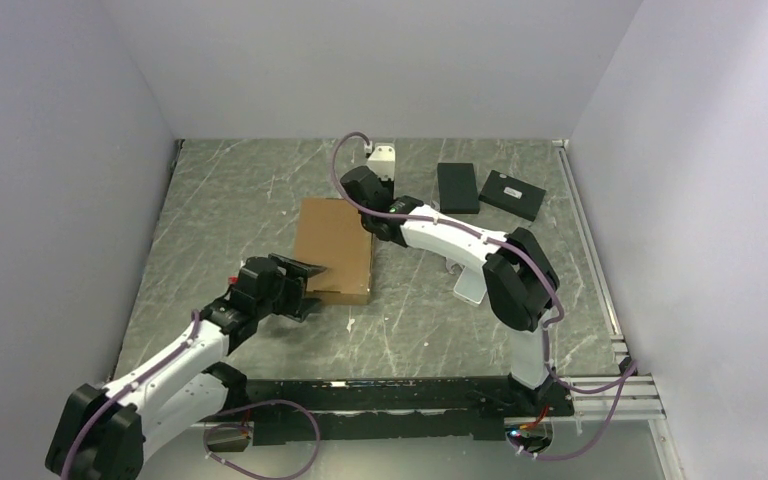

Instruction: Unpack the express box

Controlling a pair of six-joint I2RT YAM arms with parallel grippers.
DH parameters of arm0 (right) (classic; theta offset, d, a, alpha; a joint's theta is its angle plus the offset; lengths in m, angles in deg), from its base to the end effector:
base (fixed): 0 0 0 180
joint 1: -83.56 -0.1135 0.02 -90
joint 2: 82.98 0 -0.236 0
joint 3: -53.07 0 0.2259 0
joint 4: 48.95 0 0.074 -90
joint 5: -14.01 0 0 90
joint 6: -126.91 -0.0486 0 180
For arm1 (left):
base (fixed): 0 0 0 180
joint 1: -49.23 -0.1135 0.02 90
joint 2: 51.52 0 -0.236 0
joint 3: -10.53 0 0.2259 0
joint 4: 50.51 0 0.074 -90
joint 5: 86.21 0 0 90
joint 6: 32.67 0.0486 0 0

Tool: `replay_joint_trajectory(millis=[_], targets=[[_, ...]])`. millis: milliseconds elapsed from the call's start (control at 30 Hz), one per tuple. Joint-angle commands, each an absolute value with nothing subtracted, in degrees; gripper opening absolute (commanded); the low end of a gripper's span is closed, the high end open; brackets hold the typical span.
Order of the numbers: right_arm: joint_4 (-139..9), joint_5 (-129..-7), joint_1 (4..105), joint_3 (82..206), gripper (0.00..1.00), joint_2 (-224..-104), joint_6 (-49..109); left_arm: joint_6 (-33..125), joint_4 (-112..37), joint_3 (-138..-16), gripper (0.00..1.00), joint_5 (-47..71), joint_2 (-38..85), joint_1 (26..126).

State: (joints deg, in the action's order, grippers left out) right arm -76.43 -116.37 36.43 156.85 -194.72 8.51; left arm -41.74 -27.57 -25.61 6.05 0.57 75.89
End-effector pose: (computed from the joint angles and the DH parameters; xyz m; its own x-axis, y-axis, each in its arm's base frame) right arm 0.3099 0.2876 0.2371 -0.4418 0.0567 -0.8953 0.0124 0.9983 0.0571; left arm 0.1668 -0.0859 0.1607 -0.3814 -0.9126 0.1471 -0.6291 0.1396 -0.7647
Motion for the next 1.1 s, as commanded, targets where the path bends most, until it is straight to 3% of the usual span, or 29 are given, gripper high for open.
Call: replay_joint_trajectory(millis=[0, 333, 633, 900, 1067], targets=[[-78.6, -114.4, 37.8, 160.1, 0.0, -192.2, 8.7, -32.5, -26.1, -24.2, 0.85, 8.3, -3.9, 75.8], [-81.3, -112.1, 39.8, 164.5, 0.0, -194.5, 11.9, -7.1, -25.6, -26.2, 0.85, 20.8, -13.5, 75.8], [-81.9, -110.3, 41.1, 165.2, 0.0, -194.8, 10.9, 31.3, -14.9, -47.9, 0.74, 29.9, -0.8, 76.2], [-82.2, -110.7, 41.1, 163.3, 0.0, -194.5, 7.2, 60.4, -19.1, -48.6, 0.78, 33.8, -0.5, 80.0], [-83.0, -112.0, 41.3, 162.3, 0.0, -194.2, 4.9, 78.8, -13.1, -48.3, 0.77, 33.4, 3.4, 84.4]])
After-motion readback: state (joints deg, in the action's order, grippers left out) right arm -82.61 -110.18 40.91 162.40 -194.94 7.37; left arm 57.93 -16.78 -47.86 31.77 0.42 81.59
